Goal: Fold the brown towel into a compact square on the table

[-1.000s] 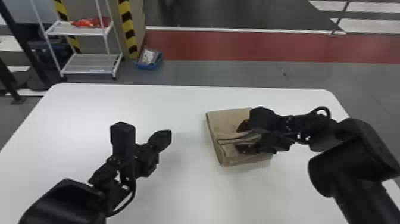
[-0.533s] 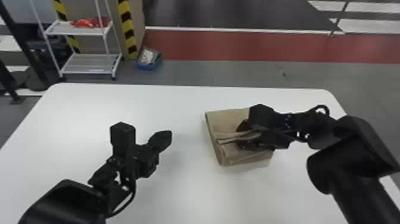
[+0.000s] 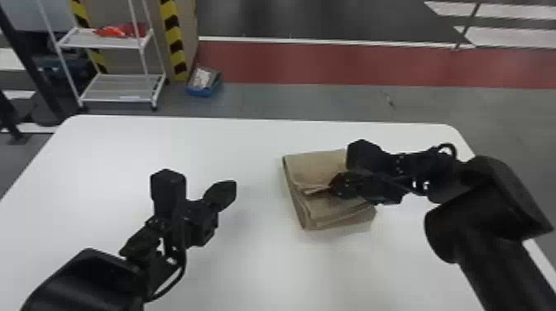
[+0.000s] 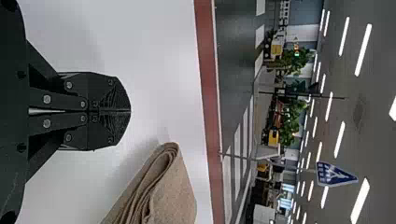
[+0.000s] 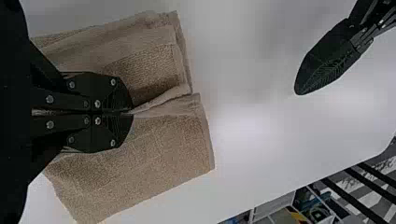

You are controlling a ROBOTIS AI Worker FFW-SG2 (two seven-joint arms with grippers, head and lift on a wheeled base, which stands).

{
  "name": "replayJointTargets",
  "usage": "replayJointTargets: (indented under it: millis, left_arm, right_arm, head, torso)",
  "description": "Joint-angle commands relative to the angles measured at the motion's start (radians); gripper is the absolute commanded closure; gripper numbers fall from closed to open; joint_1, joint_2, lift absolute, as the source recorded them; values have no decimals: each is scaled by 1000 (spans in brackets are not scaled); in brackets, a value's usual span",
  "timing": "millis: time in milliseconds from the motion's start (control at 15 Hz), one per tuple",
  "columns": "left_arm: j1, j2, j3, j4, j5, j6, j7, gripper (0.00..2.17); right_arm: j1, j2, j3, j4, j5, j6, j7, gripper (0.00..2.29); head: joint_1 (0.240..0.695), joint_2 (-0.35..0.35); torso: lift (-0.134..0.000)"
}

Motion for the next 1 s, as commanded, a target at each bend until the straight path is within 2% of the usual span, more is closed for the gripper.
replayJointTargets:
  millis: [0,267,467,667,867,933]
  left_arm:
    - [0,0,2,1,0,2,0,1717]
    - [-3,-2,-1,2,0,-1,0,1717]
    - [-5,-8,-9,2,-2,2,0,1717]
    - [2,-3,-7,1,-2,2,1,1717]
    - [3,-2,-5,1,-5,-1,1,1717]
    - [3,-2,-5,-4,-5,-1,1,1717]
  right_arm:
    - [22,-2,-51,-67,-21,-3,3,1706]
    - [79,-24,-82,-136,-48,18,27,1706]
    - [103,-11,-44,-109,-43,12,6,1703]
    - [114,1,-41,-83,-54,-3,-25,1683]
    - [142,12,-79,-112,-100,12,-28,1119]
    - [159,16,-117,-141,-149,18,-28,471]
  head:
    - [695,-60]
    - [695,-72]
    - [695,-79]
    - [695,-72]
    - [695,-63]
    - [695,-63]
  torso:
    - [-124]
    - [-124]
    - [-124]
    - [-124]
    - [-124]
    - [-124]
